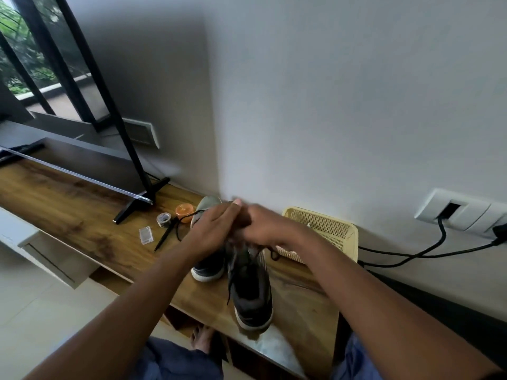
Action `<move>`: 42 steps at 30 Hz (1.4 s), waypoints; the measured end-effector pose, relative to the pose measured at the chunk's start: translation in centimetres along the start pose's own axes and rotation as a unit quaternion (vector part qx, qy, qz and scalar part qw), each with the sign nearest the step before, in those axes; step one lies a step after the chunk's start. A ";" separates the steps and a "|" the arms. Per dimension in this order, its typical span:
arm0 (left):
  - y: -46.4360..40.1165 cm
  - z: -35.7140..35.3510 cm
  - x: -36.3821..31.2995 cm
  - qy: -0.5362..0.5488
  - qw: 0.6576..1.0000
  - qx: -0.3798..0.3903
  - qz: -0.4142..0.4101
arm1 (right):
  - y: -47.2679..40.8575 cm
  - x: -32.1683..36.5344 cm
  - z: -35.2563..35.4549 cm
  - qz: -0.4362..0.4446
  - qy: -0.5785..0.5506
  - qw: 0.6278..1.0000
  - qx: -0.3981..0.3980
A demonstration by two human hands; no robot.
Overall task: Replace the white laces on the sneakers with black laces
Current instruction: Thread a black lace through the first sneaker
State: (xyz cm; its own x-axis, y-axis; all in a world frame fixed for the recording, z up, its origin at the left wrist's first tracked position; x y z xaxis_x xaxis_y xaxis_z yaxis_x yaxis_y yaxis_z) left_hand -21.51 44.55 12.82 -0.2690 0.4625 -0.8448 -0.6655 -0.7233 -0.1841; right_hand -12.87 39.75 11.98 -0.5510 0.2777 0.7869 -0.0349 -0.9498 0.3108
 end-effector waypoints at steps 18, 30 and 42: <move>5.1 14.1 5.4 -0.075 0.910 -0.375 0.159 | 6.7 -1.3 6.1 -0.010 -0.187 0.982 -0.027; -0.9 1.4 -2.1 0.089 0.996 0.017 -0.024 | 3.6 0.2 5.2 0.003 -0.212 0.974 -0.082; -1.0 8.8 5.8 -0.220 0.958 -0.145 0.109 | 2.9 -2.3 7.3 -0.042 -0.209 0.975 -0.057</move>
State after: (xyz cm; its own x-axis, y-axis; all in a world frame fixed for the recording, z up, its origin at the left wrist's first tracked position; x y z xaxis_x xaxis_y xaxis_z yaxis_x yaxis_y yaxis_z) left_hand -28.54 52.49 12.55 -0.6903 0.4091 -0.5968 -0.3557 -0.9101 -0.2124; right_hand -5.58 37.43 14.97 -0.1543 0.3668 0.9174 -0.1710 -0.9244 0.3409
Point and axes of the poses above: each hand's wrist, its own y-axis away from the middle knuckle, its own z-axis out of the back of the hand, x = y × z, the point moved 9 cm from there along -y, towards the middle knuckle, and after that the axes turned 8 degrees about -z, right-handed, at the moved point
